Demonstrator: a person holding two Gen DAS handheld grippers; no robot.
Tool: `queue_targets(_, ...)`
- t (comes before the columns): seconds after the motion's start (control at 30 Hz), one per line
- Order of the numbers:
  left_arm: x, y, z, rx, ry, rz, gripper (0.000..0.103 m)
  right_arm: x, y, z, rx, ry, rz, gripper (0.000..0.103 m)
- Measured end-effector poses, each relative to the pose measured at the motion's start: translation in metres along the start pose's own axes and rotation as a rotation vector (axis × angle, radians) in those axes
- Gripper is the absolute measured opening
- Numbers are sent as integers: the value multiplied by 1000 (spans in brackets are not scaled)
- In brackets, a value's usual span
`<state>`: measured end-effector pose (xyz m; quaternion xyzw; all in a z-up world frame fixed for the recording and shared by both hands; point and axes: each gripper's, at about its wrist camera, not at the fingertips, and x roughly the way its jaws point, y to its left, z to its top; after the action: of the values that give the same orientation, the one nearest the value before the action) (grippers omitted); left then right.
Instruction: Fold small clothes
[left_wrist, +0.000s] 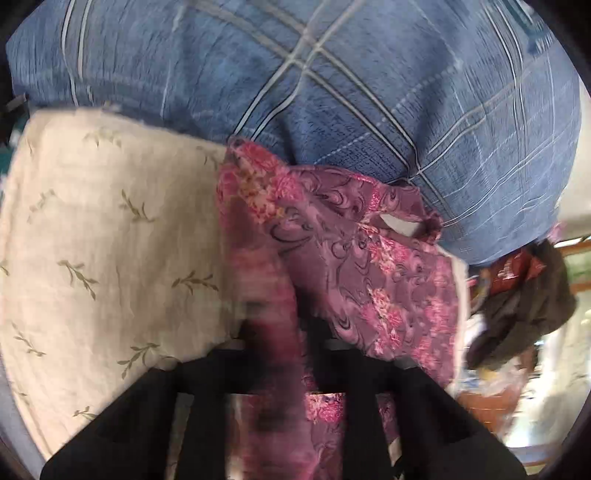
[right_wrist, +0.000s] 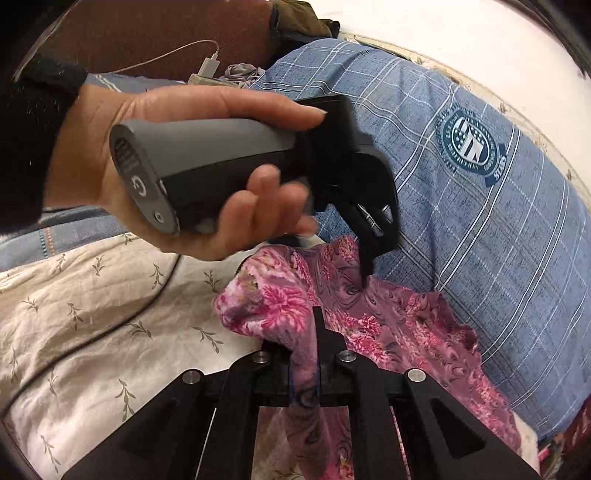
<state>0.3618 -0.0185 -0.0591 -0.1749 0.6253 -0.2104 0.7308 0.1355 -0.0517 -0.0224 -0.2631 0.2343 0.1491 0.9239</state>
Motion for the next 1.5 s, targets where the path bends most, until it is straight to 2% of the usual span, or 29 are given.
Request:
queue_targets(0.1,-15,-17,-6,44,-61,31,7,-8,-11,-1,60,-8,32,6)
queue_targets(0.33,-51,-62,-15,73,-140,-9,7,-46,-63,-10,253,-45,78,6)
queue_targets(0.47,-55,-110,-20,119,-169,-8,7,-69,-98,-24,378,-50,93,6)
queue_targets(0.6,-44,-161,-25,170,-174,-11,7,-93,-142,-54,532,-50,99,6)
queue_targets(0.87,14,-249,-46,229,-135,-23,7,-127,-213,-133,790,-26,110,6)
queue_targets(0.97,53,-278,-56,248,-82,-24,7,-135,-230,-165,881,-4,120,6)
queue_targets(1.13,125,-295,-68,225,20,27,8,-127,-245,-219,1048,70,173,7)
queue_targets(1.2,145,-291,-73,181,55,47,8,-118,-250,-240,1135,105,232,10)
queue_targets(1.23,145,-290,-75,170,48,43,11,-116,-253,-249,1175,121,245,19)
queue_targets(1.3,132,-287,-75,169,50,-3,16,-120,-259,-262,1232,119,273,20)
queue_targets(1.37,101,-276,-73,161,31,-110,20,-132,-268,-269,1245,116,294,28)
queue_targets(1.4,83,-269,-72,165,-2,-135,29,-142,-275,-269,1241,99,281,29)
queue_targets(1.43,66,-261,-71,167,-41,-148,47,-153,-285,-269,1236,62,260,31)
queue_targets(1.47,44,-248,-71,164,-101,-150,57,-160,-293,-267,1234,34,241,33)
queue_targets(1.5,28,-235,-69,157,-151,-135,66,-166,-304,-264,1237,3,220,43)
